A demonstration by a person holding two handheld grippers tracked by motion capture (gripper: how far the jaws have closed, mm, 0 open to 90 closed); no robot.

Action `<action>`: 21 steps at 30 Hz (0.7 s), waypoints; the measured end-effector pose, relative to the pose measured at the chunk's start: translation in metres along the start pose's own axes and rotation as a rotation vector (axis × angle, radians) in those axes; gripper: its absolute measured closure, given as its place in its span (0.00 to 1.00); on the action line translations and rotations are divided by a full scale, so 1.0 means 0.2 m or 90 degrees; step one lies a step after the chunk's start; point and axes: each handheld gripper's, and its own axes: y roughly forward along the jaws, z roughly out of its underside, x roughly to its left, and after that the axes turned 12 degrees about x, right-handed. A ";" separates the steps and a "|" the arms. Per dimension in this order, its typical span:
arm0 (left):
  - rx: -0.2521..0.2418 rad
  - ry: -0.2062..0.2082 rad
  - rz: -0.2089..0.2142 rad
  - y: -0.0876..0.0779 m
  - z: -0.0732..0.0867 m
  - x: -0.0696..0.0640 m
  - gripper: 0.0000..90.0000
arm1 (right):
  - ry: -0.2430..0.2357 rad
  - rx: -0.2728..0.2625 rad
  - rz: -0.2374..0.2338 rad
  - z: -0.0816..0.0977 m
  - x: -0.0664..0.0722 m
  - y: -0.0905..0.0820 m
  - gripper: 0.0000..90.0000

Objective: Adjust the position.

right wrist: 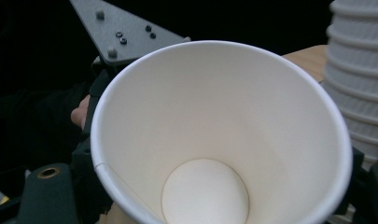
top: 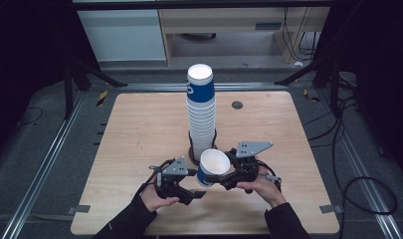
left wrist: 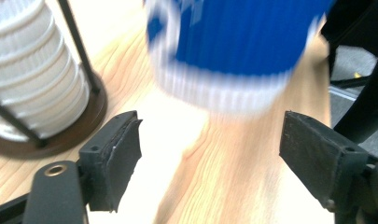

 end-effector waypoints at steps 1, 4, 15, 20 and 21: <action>0.002 -0.006 -0.003 0.00 0.01 0.01 0.21 | 0.002 -0.002 0.008 0.00 0.00 -0.01 0.22; 0.002 -0.016 -0.011 -0.01 0.02 0.03 0.21 | 0.003 -0.003 0.039 0.00 -0.01 -0.05 0.22; -0.025 -0.069 -0.068 -0.13 0.09 0.11 0.21 | 0.030 0.016 0.153 0.01 -0.07 -0.14 0.22; -0.026 -0.095 -0.089 -0.18 0.11 0.16 0.19 | 0.047 0.023 0.192 0.02 -0.09 -0.17 0.22; -0.025 -0.098 -0.090 -0.18 0.12 0.17 0.19 | 0.051 0.027 0.204 0.02 -0.10 -0.18 0.22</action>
